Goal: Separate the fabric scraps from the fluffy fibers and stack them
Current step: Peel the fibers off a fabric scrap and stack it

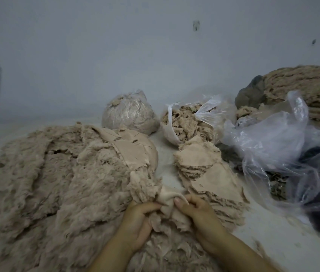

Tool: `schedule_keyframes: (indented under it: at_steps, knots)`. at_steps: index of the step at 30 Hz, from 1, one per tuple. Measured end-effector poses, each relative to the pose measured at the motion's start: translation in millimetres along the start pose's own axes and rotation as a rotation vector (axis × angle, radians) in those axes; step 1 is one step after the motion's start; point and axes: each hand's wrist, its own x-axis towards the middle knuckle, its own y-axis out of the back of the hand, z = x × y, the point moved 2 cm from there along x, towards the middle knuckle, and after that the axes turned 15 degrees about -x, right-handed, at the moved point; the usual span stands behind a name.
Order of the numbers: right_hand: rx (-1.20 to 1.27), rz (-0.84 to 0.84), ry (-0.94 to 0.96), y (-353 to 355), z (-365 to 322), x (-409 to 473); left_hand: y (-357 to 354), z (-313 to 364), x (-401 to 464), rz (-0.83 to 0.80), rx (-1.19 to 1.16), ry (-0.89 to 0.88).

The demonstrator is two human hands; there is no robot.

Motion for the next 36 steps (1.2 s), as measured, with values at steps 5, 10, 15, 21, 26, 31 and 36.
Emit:
schedule_keyframes:
  at_steps: [5,10,15,21,26,31,36]
  knots:
    - [0.119,-0.048,0.103,2,-6,-1,-2,-3,-3,-0.069,-0.036,0.197]
    - [-0.051,-0.048,0.096,-6,-4,-5,-5,-9,-2,-0.017,0.122,-0.017]
    - [-0.120,-0.020,-0.007,-1,-5,-4,-5,6,0,0.142,-0.005,-0.311]
    - [-0.229,-0.231,-0.090,-1,-6,-8,-5,11,3,0.190,-0.080,-0.350]
    - [-0.193,-0.164,0.010,-4,-6,-7,-13,5,-1,0.184,-0.024,-0.362]
    - [-0.138,-0.104,0.091,6,-10,-3,1,23,0,0.334,-0.081,-0.399]
    - [-0.184,-0.187,0.052,-5,-5,-5,-2,14,1,0.266,-0.047,-0.329]
